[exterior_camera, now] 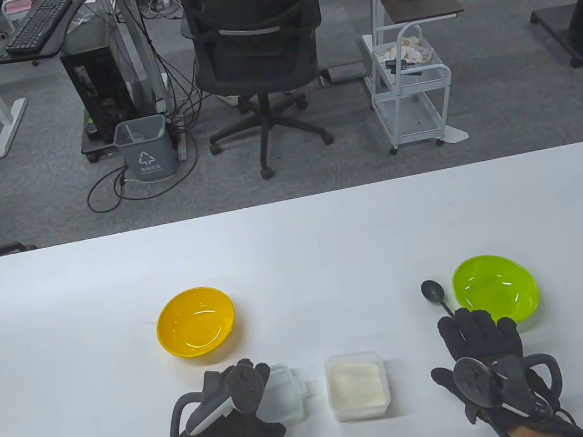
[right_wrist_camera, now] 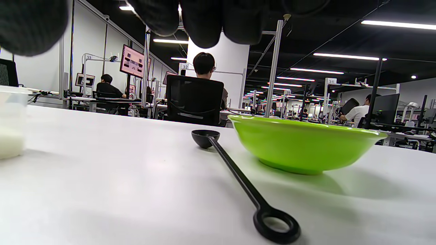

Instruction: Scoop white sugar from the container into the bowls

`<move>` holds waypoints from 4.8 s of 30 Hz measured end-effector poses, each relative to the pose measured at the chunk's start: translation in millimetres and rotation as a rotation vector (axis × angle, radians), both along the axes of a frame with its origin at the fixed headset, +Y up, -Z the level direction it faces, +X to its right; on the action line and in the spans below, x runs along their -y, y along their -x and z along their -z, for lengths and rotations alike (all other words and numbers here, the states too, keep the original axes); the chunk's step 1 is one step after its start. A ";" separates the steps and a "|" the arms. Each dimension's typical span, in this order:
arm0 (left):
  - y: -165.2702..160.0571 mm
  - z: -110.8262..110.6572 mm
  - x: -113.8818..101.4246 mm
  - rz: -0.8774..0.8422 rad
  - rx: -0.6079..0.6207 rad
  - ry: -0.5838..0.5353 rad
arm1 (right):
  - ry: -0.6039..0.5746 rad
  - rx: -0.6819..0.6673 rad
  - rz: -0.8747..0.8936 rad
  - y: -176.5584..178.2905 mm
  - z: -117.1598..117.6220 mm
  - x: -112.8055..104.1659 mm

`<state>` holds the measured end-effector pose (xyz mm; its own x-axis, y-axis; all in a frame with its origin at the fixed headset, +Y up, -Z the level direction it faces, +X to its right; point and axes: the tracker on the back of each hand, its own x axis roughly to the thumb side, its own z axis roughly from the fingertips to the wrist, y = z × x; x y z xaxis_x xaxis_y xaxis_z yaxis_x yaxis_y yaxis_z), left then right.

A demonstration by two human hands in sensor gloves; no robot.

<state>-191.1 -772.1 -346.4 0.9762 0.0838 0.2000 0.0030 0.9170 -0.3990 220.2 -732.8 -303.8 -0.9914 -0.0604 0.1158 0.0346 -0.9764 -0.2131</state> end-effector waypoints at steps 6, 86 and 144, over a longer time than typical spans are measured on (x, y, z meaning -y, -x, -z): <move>1.3 0.0 13.9 0.065 -0.004 0.029 | 0.009 -0.002 -0.003 0.7 -0.3 1.2; -27.6 -24.1 -33.8 -0.116 -0.085 -0.271 | 0.251 0.507 -0.240 -2.1 60.9 32.9; -86.5 -4.5 -25.5 -0.244 0.009 -0.047 | -0.133 -0.101 0.088 19.1 -3.9 -32.1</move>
<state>-104.7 -746.6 -341.9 0.9262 0.3077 0.2177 -0.2178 0.9084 -0.3570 201.0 -700.7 -299.9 -0.9772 0.0051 0.2121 -0.0783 -0.9377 -0.3386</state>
